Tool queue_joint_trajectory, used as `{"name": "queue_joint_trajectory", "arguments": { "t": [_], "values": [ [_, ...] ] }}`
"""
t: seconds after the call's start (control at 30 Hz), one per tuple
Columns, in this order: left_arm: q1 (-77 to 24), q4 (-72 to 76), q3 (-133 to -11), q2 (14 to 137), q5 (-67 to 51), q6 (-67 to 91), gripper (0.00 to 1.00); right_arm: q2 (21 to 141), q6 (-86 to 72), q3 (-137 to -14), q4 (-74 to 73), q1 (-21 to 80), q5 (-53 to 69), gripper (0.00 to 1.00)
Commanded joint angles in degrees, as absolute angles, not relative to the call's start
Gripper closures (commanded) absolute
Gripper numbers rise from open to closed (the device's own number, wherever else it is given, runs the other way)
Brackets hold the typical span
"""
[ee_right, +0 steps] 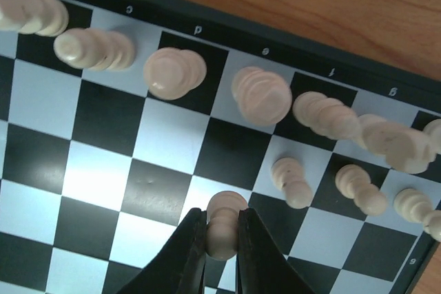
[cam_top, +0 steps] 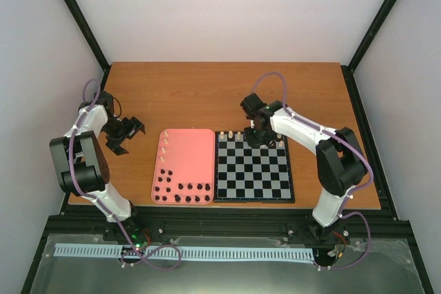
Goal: Set up the chess pieces on the board
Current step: Place the chess piece on the chessboard.
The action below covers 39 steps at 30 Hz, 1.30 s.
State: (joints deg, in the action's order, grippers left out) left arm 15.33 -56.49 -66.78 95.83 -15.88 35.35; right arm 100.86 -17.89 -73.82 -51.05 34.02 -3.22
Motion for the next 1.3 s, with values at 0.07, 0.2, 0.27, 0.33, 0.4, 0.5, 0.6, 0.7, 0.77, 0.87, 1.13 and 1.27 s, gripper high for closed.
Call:
{"name": "queue_joint_trajectory", "arguments": {
  "t": [0.07,0.2,0.27,0.33,0.4,0.5,0.6,0.7,0.77,0.87,1.13,1.27],
  "values": [
    [15.38,-56.11,-67.58,95.32,-15.6,35.09,0.0,102.57,-17.63,-74.14,-48.73,32.75,-5.15,0.95],
    [15.38,-56.12,-67.84,95.53,-15.7,34.9,0.0,104.19,-17.25,-75.01,-48.52,32.35,-4.0,0.95],
    [15.39,-56.13,-67.85,95.62,-15.81,34.82,0.01,104.61,-17.19,-75.08,-48.47,32.29,-3.63,0.94],
    [15.36,-56.16,-67.85,95.64,-15.88,34.77,0.01,104.8,-17.25,-75.12,-48.35,32.18,-3.42,0.94],
    [15.38,-56.13,-67.85,95.67,-15.94,34.81,0.0,105.09,-17.31,-75.08,-48.27,31.97,-3.24,0.94],
    [15.38,-56.14,-67.93,95.71,-16.04,34.81,0.0,105.5,-17.23,-75.12,-48.08,31.69,-2.71,0.94],
    [15.38,-56.09,-67.94,95.85,-16.08,34.72,0.0,105.97,-17.01,-75.27,-47.99,31.47,-2.14,0.94],
    [15.38,-56.04,-67.79,95.84,-16.07,34.72,0.01,106.4,-16.79,-75.53,-48.03,31.38,-1.72,0.94],
    [15.38,-56.05,-67.87,95.72,-16.11,34.67,0.0,106.59,-16.74,-75.59,-47.99,31.33,-1.68,0.94],
    [15.38,-56.03,-67.94,95.76,-16.03,34.63,0.0,106.76,-16.87,-75.59,-47.73,31.25,-1.8,0.94],
    [15.38,-56.02,-68.01,95.98,-16.22,34.59,0.0,107.53,-16.72,-76.11,-47.51,31.03,-1.87,0.93],
    [15.38,-56.07,-68.07,96.14,-16.33,34.54,0.01,107.89,-16.79,-76.03,-47.55,30.87,-1.76,0.93]
  ]
}}
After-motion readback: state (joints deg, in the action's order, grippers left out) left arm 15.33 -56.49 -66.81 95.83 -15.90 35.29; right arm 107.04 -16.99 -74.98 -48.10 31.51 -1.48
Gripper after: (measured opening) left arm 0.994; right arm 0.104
